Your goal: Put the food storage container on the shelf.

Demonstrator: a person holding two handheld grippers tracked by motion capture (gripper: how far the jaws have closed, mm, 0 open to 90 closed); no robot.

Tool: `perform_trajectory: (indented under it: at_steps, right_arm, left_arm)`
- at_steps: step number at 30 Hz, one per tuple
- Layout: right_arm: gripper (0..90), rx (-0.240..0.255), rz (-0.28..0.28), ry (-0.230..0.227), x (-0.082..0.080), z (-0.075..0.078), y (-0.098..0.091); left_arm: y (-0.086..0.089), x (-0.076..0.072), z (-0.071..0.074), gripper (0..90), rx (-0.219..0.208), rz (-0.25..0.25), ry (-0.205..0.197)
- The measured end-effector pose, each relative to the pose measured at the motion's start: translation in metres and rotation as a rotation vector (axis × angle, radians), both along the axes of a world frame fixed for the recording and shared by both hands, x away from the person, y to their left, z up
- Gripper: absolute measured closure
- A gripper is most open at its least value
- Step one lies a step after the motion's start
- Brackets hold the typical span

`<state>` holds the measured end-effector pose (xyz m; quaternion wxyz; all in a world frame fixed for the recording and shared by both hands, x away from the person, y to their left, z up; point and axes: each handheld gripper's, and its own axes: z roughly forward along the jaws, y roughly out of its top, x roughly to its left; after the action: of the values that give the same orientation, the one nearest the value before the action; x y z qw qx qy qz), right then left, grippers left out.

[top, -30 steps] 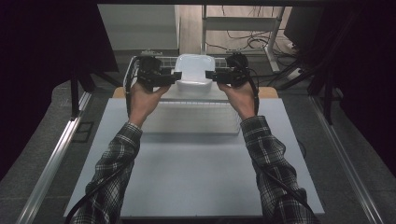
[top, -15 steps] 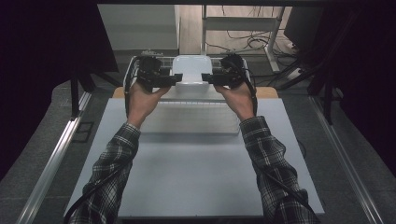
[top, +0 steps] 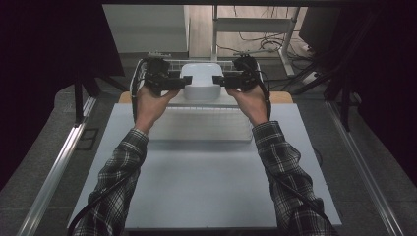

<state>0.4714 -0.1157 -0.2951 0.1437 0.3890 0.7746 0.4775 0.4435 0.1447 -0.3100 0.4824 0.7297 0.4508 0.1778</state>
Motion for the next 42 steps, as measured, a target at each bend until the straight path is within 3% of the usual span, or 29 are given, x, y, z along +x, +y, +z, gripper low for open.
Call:
perform_trajectory:
  at_steps: [2,5,10,11,16,17,18,21,28,31,42]
  right_arm:
    - [48.4,-0.014,0.002,-0.007,-0.002,0.001,0.003]
    - [48.2,-0.025,-0.004,-0.015,-0.003,0.002,0.005]
    - [45.9,0.012,-0.004,-0.057,-0.009,0.002,0.001]
    - [41.4,0.031,0.011,-0.082,-0.015,0.002,-0.003]
    - [28.0,0.044,0.044,-0.103,-0.026,-0.003,-0.006]
    - [23.6,0.051,0.049,-0.107,-0.029,-0.005,-0.007]
    - [15.9,0.034,0.058,-0.116,-0.032,-0.010,-0.008]
    - [10.5,0.003,0.056,-0.138,-0.038,-0.017,-0.009]
    - [5.0,-0.023,0.086,-0.139,-0.052,-0.032,-0.014]
    - [4.3,-0.028,0.097,-0.139,-0.056,-0.036,-0.015]
    - [2.2,-0.056,0.124,-0.146,-0.075,-0.055,-0.024]
  left_arm:
    - [0.002,0.000,-0.001,45.0,-0.011,0.000,0.003]
    - [0.002,-0.002,0.000,42.1,0.009,0.014,-0.021]
    - [0.007,-0.009,0.003,33.4,-0.015,-0.015,-0.044]
    - [0.009,-0.014,0.002,31.1,-0.034,-0.035,-0.046]
    - [0.012,-0.021,-0.007,22.4,-0.065,-0.085,-0.038]
    - [0.012,-0.024,-0.009,16.8,-0.064,-0.089,-0.045]
    - [0.010,-0.029,-0.013,12.8,-0.035,-0.101,-0.049]
    - [0.007,-0.035,-0.020,8.6,-0.012,-0.117,-0.052]
    - [0.006,-0.045,-0.032,4.6,0.001,-0.151,-0.044]
    - [0.006,-0.051,-0.038,4.0,-0.007,-0.157,-0.055]
    - [0.001,-0.074,-0.056,3.9,0.048,-0.171,-0.107]
